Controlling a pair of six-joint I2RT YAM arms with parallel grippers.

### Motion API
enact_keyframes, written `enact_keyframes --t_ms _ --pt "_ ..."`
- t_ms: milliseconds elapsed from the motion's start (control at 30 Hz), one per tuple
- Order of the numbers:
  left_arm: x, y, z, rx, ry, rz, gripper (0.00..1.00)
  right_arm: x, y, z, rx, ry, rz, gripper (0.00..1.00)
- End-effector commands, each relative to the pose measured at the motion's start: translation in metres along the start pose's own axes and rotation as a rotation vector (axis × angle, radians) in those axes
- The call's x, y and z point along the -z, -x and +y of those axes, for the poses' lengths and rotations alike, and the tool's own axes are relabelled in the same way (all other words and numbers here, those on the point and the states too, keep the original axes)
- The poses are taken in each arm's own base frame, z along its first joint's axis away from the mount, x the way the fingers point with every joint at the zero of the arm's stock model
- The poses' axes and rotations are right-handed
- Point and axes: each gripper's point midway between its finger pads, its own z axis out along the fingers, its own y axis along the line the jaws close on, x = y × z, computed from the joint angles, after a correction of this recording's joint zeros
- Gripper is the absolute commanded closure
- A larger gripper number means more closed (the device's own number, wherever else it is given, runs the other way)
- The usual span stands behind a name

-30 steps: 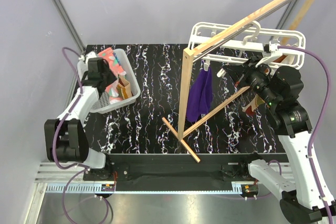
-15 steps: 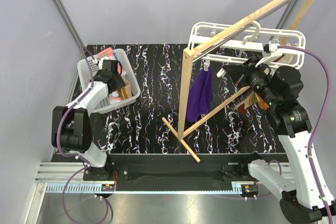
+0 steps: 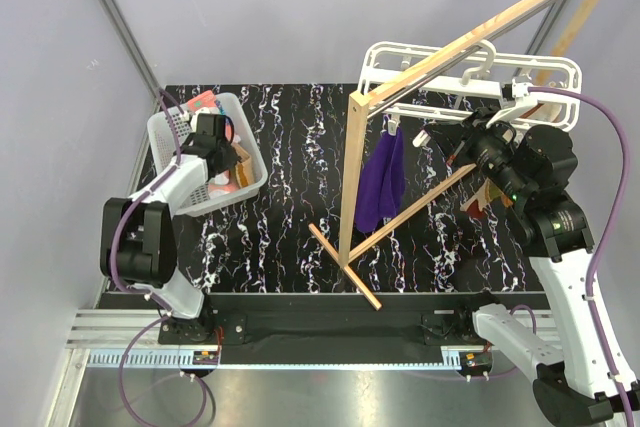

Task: Clip the socks to the hanger
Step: Pick up the sock from the bin, then clamp the sock onto the hanger.

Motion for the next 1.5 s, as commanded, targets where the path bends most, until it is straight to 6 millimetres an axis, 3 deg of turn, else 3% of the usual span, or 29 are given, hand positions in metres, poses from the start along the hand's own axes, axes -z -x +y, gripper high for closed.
enact_keyframes --t_ms 0,33,133,167,233,333,433,467,600,967,1067,1300,1467 --pt "0.028 0.028 -0.024 0.017 -0.124 -0.107 1.00 -0.001 -0.049 -0.010 -0.042 -0.034 0.195 1.00" --pt "0.047 0.041 -0.028 0.021 -0.156 -0.156 1.00 0.000 -0.048 -0.010 -0.039 -0.033 0.192 1.00" --pt "0.077 0.057 -0.030 -0.001 -0.219 -0.256 1.00 0.000 -0.048 -0.011 -0.041 -0.039 0.193 1.00" --pt "0.099 0.065 -0.030 -0.009 -0.254 -0.314 1.00 0.000 -0.048 -0.011 -0.040 -0.040 0.193 1.00" --pt "0.120 0.074 -0.034 -0.023 -0.305 -0.374 1.00 0.000 -0.047 -0.010 -0.041 -0.035 0.192 1.00" --pt "0.169 0.085 -0.059 -0.103 -0.519 -0.487 1.00 0.000 -0.046 -0.008 -0.044 -0.029 0.192 1.00" --pt "0.215 0.076 -0.093 -0.237 -0.798 -0.542 1.00 0.000 -0.045 -0.006 -0.049 -0.022 0.192 1.00" --pt "0.231 0.065 -0.106 -0.287 -0.916 -0.525 1.00 0.000 -0.044 -0.005 -0.050 -0.019 0.190 1.00" --pt "0.265 0.047 -0.126 -0.381 -1.138 -0.518 1.00 0.002 -0.044 -0.002 -0.060 -0.009 0.191 1.00" --pt "0.307 -0.003 -0.163 -0.462 -1.418 -0.360 1.00 0.005 -0.039 0.010 -0.116 0.028 0.190 1.00" --pt "0.330 -0.016 -0.176 -0.518 -1.521 -0.308 1.00 0.004 -0.037 0.014 -0.131 0.047 0.193 1.00" --pt "0.342 -0.044 -0.203 -0.546 -1.668 -0.200 1.00 0.002 -0.037 0.017 -0.161 0.055 0.200 1.00" --pt "0.362 -0.070 -0.220 -0.585 -1.822 -0.041 1.00 0.002 -0.038 0.026 -0.157 0.115 0.207 1.00"
